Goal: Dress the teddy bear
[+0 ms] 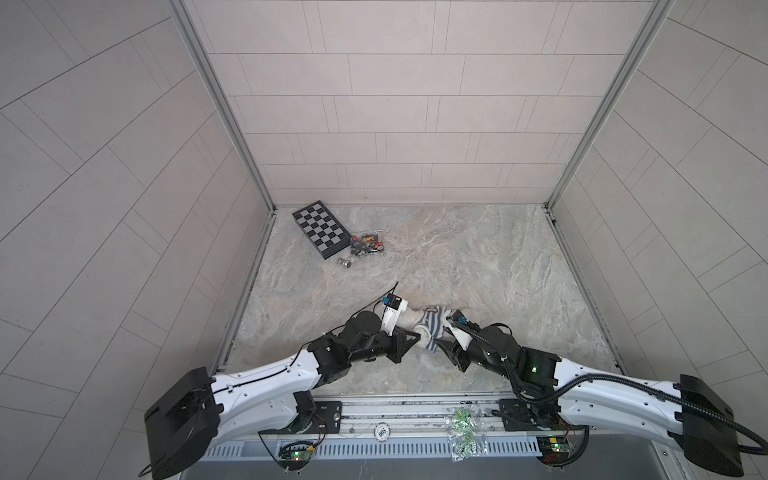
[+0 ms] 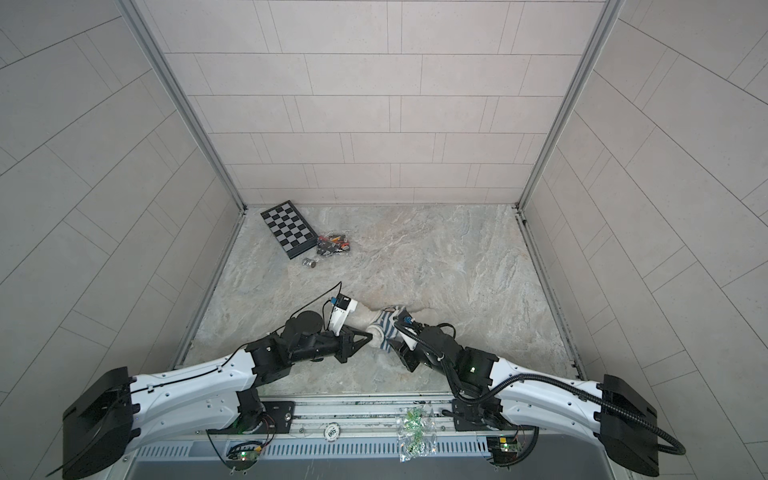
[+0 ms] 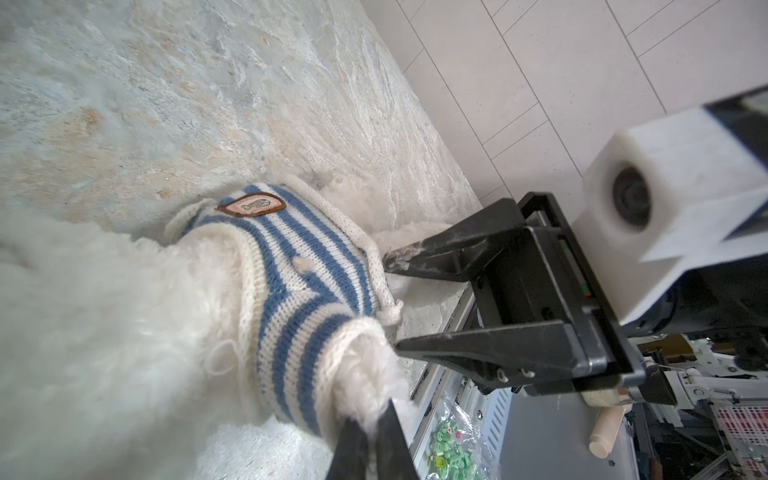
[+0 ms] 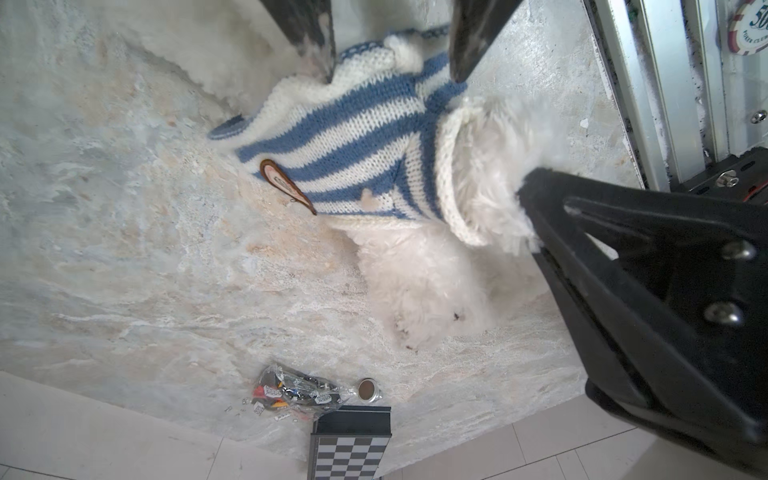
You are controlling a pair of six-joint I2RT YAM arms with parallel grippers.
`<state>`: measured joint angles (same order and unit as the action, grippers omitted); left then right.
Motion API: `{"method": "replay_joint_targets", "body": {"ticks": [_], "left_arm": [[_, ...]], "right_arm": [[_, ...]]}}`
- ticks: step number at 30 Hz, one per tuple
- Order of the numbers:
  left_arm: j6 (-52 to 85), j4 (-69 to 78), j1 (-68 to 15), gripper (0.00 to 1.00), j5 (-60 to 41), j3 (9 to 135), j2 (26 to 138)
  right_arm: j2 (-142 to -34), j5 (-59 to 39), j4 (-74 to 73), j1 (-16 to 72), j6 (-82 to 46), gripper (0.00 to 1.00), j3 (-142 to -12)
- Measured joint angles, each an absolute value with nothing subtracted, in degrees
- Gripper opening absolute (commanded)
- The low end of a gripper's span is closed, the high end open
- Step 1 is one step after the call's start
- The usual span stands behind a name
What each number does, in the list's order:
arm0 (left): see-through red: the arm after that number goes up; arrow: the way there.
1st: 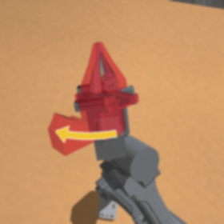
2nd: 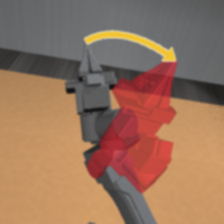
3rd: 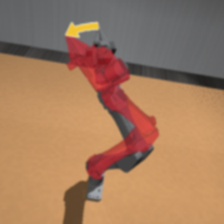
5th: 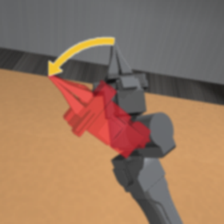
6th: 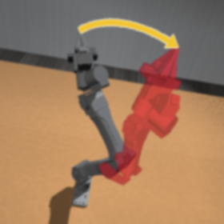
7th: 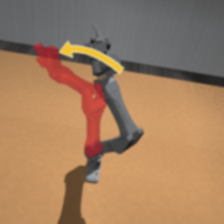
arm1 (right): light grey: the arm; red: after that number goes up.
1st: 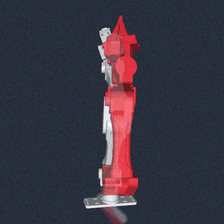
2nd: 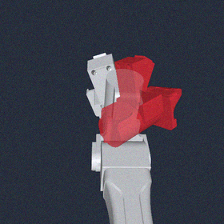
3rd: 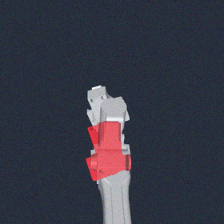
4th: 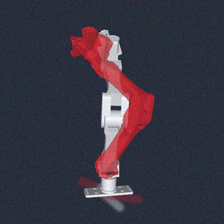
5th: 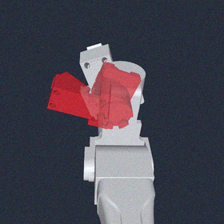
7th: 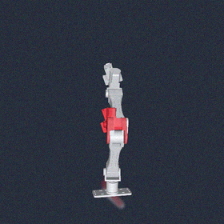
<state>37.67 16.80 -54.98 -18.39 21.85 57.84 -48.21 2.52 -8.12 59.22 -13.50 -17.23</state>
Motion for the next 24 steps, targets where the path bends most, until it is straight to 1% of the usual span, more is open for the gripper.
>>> {"method": "replay_joint_targets", "body": {"ticks": [3, 5, 6, 8, 9, 10, 13, 17, 24], "left_arm": [[38.1, 17.3, -55.0, 0.00, -18.9, 21.9, 57.8], [38.3, 17.6, -55.0, 0.00, -19.2, 22.0, 57.8], [38.6, 17.7, -55.0, 0.00, -19.3, 22.0, 57.8], [38.9, 17.8, -55.0, 0.00, -19.5, 22.0, 57.7], [39.0, 17.8, -55.0, 0.00, -19.5, 22.0, 57.6], [39.1, 17.8, -55.0, 0.00, -19.5, 22.0, 57.5], [39.4, 17.8, -54.2, 0.00, -19.7, 22.0, 56.9], [40.1, 17.8, -52.2, 0.00, -20.7, 21.6, 55.5], [40.7, 17.6, -49.0, 0.00, -22.7, 19.2, 51.1]], "right_arm": [[-50.1, 2.7, -9.2, 59.3, -13.5, 0.46, -17.6], [-52.3, 3.1, -9.8, 59.2, -13.6, 0.39, -18.2], [-53.4, 3.4, -10.2, 59.2, -13.7, 0.32, -18.5], [-55.7, 4.4, -10.6, 59.3, -13.9, 0.12, -19.1], [-56.5, 5.0, -10.7, 59.3, -14.2, 0.04, -19.3], [-57.2, 5.8, -10.6, 59.3, -14.3, 0.00, -19.6], [-57.7, 8.9, -9.4, 59.4, -15.1, 0.00, -20.4], [-55.4, 12.4, -7.4, 59.3, -16.4, 0.00, -20.6], [-50.7, 12.5, -6.2, 56.9, -18.7, 0.00, -19.9]]}}
